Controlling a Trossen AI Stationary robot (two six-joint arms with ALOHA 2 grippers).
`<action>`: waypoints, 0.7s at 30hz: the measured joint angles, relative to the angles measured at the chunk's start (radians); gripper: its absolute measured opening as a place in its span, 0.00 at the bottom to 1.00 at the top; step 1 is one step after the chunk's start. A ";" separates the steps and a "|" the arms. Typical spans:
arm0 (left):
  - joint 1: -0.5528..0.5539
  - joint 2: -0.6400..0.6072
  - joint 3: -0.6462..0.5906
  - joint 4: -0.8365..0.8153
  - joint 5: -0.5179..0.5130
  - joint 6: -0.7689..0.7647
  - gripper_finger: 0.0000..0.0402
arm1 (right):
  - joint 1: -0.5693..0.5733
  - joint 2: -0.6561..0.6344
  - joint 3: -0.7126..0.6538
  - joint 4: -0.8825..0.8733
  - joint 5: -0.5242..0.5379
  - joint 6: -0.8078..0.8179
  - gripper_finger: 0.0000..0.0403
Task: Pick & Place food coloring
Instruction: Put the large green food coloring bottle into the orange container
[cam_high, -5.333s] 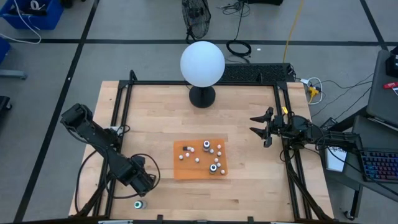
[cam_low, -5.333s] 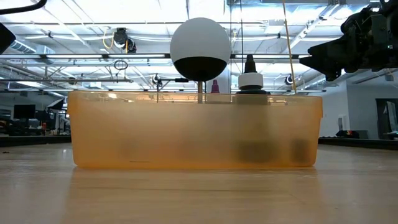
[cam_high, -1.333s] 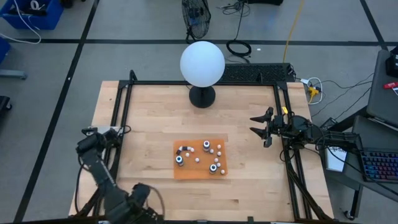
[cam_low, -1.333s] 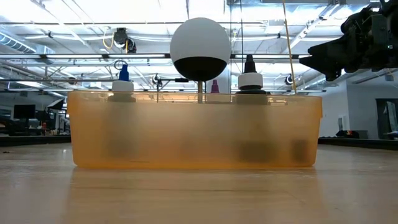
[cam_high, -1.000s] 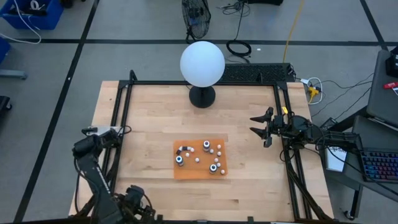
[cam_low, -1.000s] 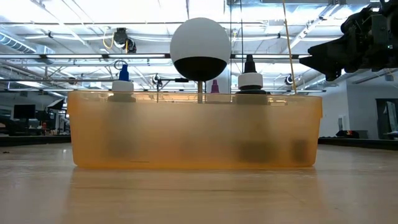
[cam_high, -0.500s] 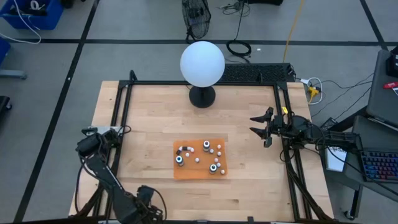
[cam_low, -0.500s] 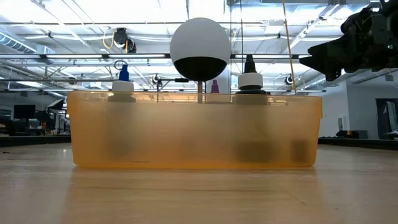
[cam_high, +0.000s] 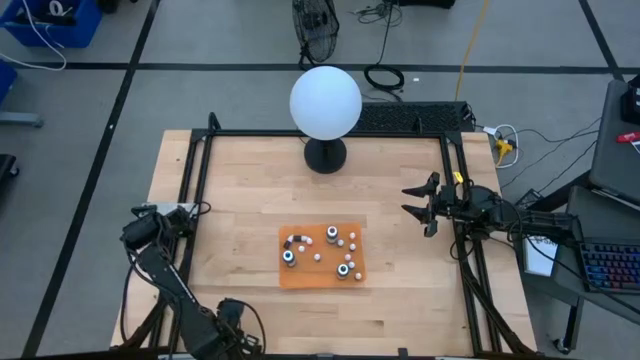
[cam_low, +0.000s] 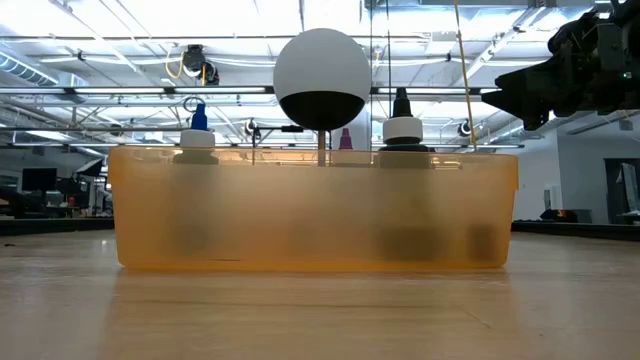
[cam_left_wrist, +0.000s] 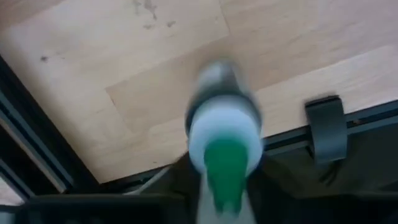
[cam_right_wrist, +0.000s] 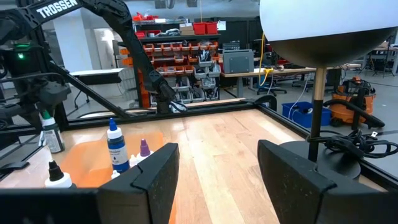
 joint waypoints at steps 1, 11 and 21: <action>0.000 0.000 -0.013 0.010 0.008 0.007 0.23 | 0.000 0.000 0.000 0.000 0.000 0.000 0.52; 0.006 0.008 -0.071 0.053 -0.027 0.077 0.08 | 0.000 0.000 0.000 -0.003 0.000 0.000 0.52; 0.005 0.009 -0.026 0.080 0.006 0.094 0.28 | 0.000 0.000 0.000 -0.003 0.000 0.000 0.52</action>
